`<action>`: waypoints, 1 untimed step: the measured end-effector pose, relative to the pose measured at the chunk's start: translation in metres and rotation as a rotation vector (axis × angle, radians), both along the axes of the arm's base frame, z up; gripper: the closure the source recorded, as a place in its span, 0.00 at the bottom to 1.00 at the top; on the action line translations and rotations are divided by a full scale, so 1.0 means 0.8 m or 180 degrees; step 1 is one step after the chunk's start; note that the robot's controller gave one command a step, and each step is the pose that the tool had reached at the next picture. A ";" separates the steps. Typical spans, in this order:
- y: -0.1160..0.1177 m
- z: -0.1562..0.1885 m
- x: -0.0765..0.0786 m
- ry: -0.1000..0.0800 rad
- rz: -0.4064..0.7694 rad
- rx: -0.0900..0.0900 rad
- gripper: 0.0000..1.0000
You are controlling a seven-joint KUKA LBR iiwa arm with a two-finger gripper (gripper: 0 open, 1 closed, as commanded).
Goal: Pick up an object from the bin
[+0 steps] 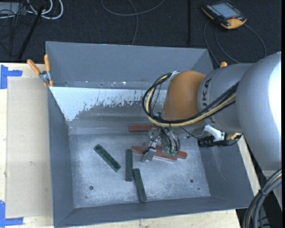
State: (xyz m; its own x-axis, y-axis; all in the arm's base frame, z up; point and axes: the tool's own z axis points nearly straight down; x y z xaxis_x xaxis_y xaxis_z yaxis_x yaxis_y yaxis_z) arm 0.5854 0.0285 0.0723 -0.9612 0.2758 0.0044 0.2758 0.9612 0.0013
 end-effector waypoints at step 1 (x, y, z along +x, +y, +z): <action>0.005 0.001 0.042 -0.0017 0.0061 -0.0008 1.00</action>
Offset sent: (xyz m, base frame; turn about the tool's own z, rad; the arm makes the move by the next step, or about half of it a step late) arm -0.0025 -0.0797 -0.0023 0.0232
